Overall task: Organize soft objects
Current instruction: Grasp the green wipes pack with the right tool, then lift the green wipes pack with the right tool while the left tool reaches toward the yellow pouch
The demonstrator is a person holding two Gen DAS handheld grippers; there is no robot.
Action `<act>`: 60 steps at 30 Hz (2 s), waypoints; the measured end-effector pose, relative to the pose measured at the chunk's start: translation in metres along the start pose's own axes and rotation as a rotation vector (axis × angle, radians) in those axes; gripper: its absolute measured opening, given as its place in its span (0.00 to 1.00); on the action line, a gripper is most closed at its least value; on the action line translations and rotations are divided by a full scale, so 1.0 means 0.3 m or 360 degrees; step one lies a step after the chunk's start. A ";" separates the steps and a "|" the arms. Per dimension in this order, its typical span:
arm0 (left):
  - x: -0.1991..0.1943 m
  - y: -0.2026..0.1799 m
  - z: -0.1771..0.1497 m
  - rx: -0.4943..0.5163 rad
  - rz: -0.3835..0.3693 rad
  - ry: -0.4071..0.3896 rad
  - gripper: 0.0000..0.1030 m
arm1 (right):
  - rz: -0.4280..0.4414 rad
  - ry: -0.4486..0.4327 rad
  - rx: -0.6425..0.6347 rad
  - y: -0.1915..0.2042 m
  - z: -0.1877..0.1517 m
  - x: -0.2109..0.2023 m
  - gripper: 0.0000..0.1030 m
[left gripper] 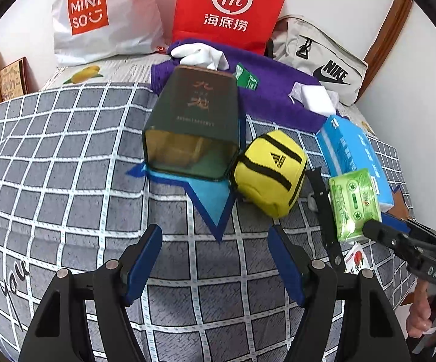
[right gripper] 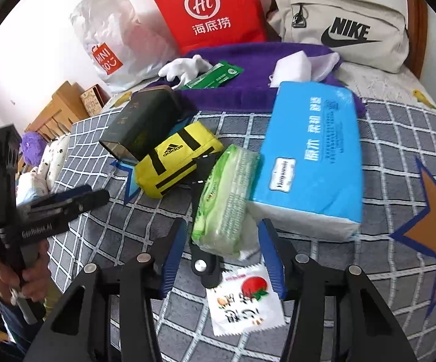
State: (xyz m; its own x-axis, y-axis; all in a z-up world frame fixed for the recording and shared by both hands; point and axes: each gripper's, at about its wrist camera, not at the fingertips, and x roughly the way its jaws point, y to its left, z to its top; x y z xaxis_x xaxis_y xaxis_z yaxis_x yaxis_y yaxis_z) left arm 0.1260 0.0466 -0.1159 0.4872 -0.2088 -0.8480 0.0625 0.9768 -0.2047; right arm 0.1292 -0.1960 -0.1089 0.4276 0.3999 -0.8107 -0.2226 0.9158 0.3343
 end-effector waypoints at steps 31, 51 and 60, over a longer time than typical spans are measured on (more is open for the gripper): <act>0.198 -0.173 0.051 0.0198 -0.0060 -0.0038 0.41 | -0.0005 -0.0052 -0.0039 -0.042 -0.113 -0.064 0.21; 0.048 -0.063 -0.097 0.0179 -0.0180 -0.0005 0.19 | -0.0040 -0.0027 -0.0040 -0.027 -0.158 -0.075 0.21; 0.018 -0.015 -0.099 0.0182 -0.0079 -0.0068 0.54 | -0.0034 0.0001 -0.0050 -0.030 -0.164 -0.055 0.21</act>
State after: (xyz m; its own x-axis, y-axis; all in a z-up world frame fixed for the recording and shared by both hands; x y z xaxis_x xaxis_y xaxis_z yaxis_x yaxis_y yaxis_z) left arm 0.1026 0.0396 -0.1342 0.5176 -0.2573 -0.8160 0.1850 0.9648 -0.1869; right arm 0.0811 -0.2126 -0.1221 0.4323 0.3800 -0.8178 -0.2409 0.9226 0.3014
